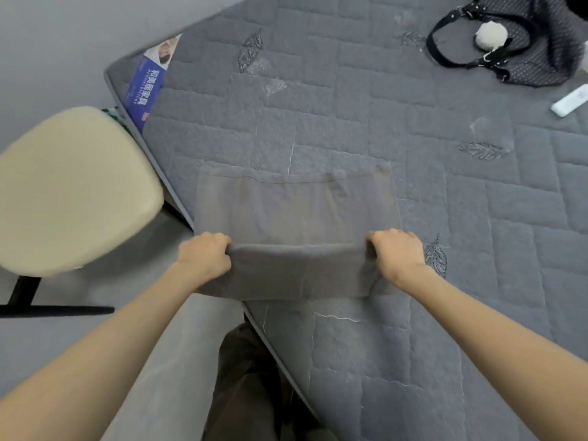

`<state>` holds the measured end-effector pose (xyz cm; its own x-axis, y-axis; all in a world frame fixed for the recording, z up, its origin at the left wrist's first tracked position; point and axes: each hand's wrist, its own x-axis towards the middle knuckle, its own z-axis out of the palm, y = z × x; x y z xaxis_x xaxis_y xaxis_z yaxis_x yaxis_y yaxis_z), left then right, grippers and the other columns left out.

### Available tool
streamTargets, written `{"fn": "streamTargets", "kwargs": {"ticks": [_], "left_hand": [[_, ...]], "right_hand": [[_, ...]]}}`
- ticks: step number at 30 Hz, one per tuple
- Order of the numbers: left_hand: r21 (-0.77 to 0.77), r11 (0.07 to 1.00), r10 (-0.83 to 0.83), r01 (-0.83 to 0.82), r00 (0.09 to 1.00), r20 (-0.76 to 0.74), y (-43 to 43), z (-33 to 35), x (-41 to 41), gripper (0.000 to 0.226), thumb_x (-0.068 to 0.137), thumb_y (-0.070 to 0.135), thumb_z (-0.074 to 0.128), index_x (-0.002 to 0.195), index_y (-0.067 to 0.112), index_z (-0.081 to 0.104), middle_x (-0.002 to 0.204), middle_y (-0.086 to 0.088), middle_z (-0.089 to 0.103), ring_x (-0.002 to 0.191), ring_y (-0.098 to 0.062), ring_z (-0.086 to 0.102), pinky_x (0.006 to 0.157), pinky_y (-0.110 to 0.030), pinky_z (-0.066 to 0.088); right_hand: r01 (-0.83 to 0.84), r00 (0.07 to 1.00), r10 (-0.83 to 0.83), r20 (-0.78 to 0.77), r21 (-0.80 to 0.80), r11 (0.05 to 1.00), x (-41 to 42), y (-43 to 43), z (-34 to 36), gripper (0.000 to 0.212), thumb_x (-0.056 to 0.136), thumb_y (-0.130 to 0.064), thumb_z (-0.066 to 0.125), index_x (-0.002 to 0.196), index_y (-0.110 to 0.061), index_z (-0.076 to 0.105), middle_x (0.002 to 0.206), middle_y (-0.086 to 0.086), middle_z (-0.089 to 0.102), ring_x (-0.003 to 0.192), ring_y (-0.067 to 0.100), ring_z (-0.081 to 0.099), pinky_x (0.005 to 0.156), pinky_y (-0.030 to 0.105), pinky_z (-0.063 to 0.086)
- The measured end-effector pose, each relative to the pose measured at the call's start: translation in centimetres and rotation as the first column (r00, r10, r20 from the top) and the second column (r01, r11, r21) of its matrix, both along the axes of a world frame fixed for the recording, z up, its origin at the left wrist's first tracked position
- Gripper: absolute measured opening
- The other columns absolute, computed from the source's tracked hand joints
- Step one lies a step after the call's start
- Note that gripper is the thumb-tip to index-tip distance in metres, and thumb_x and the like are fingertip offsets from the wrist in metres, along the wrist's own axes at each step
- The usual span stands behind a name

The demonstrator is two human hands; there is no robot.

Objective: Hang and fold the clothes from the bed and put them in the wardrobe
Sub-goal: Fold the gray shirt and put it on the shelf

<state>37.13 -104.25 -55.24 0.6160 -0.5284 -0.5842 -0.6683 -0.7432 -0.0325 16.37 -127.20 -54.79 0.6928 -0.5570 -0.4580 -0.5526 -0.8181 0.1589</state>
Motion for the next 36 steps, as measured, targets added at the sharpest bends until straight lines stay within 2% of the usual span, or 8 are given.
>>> {"fn": "streamTargets", "kwargs": {"ticks": [5,12,17,21,25,29,32,36], "left_hand": [[-0.075,0.996,-0.050,0.053,0.998,0.043,-3.5,-1.8,5.2,0.006,0.090,0.009,0.040,0.088,0.015,0.039,0.112,-0.015,0.060,0.105,-0.033,0.054,0.075,-0.037,0.033],[-0.074,0.995,-0.062,0.062,0.998,0.002,-8.1,-5.3,11.6,0.017,0.091,0.008,0.037,0.105,0.009,0.047,0.121,-0.016,0.056,0.112,-0.034,0.050,0.088,-0.041,0.036],[-0.090,0.996,-0.017,0.013,0.999,-0.040,-10.4,-8.2,15.2,0.030,0.092,0.009,0.039,0.121,0.010,0.048,0.127,-0.016,0.054,0.119,-0.035,0.047,0.096,-0.042,0.034],[-0.246,0.969,0.018,0.010,0.994,0.108,-10.7,-10.0,14.8,0.056,0.084,-0.002,0.047,0.138,0.010,0.039,0.134,-0.017,0.042,0.126,-0.035,0.037,0.110,-0.044,0.025],[-0.419,0.868,-0.246,0.265,0.964,0.099,-12.2,-11.8,10.9,0.060,0.096,0.008,0.041,0.150,0.025,0.022,0.158,-0.006,0.015,0.147,-0.028,0.006,0.118,-0.050,0.004],[-0.238,0.842,-0.494,0.485,0.869,0.020,-13.9,-14.7,8.0,0.056,0.103,0.033,0.024,0.148,0.045,-0.008,0.158,0.002,-0.021,0.145,-0.029,-0.017,0.108,-0.064,-0.011],[-0.182,0.867,-0.468,0.463,0.884,0.020,-14.7,-15.6,7.5,0.056,0.103,0.036,0.021,0.145,0.048,-0.014,0.157,-0.002,-0.025,0.144,-0.034,-0.018,0.106,-0.068,-0.011],[-0.271,0.887,-0.397,0.374,0.917,-0.035,-15.5,-14.3,6.6,0.050,0.103,0.032,0.025,0.149,0.039,0.007,0.160,-0.007,-0.008,0.147,-0.030,-0.008,0.112,-0.062,-0.006]], "right_hand": [[0.016,0.998,-0.013,0.056,-0.061,0.998,4.6,-3.5,-1.9,0.029,0.090,-0.002,0.043,0.114,-0.014,0.051,0.118,0.007,0.059,0.115,0.028,0.051,0.092,0.035,0.038],[0.101,0.993,-0.095,0.066,-0.101,0.990,10.6,-7.5,-5.1,0.030,0.085,0.000,0.051,0.112,-0.012,0.050,0.114,0.010,0.058,0.113,0.030,0.047,0.093,0.034,0.034],[0.174,0.982,-0.162,0.100,-0.127,0.976,14.4,-9.5,-7.7,0.028,0.085,0.001,0.045,0.111,-0.008,0.050,0.114,0.016,0.053,0.113,0.034,0.044,0.113,0.041,0.021],[0.250,0.932,-0.220,0.287,-0.073,0.965,15.1,-8.3,-9.9,0.044,0.082,0.005,0.045,0.124,-0.006,0.048,0.144,0.022,0.034,0.136,0.038,0.027,0.119,0.050,0.002],[0.306,0.916,-0.322,0.239,0.101,0.947,13.8,-4.0,-12.5,0.060,0.097,-0.023,0.040,0.152,-0.031,0.017,0.162,0.006,-0.001,0.147,0.037,-0.001,0.114,0.059,-0.001],[0.425,0.882,-0.447,0.150,0.159,0.891,11.1,-1.9,-15.0,0.062,0.100,-0.045,0.028,0.147,-0.045,-0.013,0.160,-0.002,-0.017,0.146,0.034,-0.015,0.113,0.064,-0.002],[0.449,0.853,-0.483,0.201,0.192,0.873,9.6,-1.9,-15.1,0.059,0.101,-0.044,0.029,0.149,-0.046,-0.005,0.161,0.000,-0.014,0.146,0.032,-0.015,0.115,0.057,-0.005],[0.550,0.699,-0.622,0.354,0.289,0.783,8.3,0.1,-13.9,0.054,0.099,-0.026,0.042,0.149,-0.036,0.026,0.161,0.004,0.005,0.147,0.031,0.001,0.119,0.051,0.004]]}}
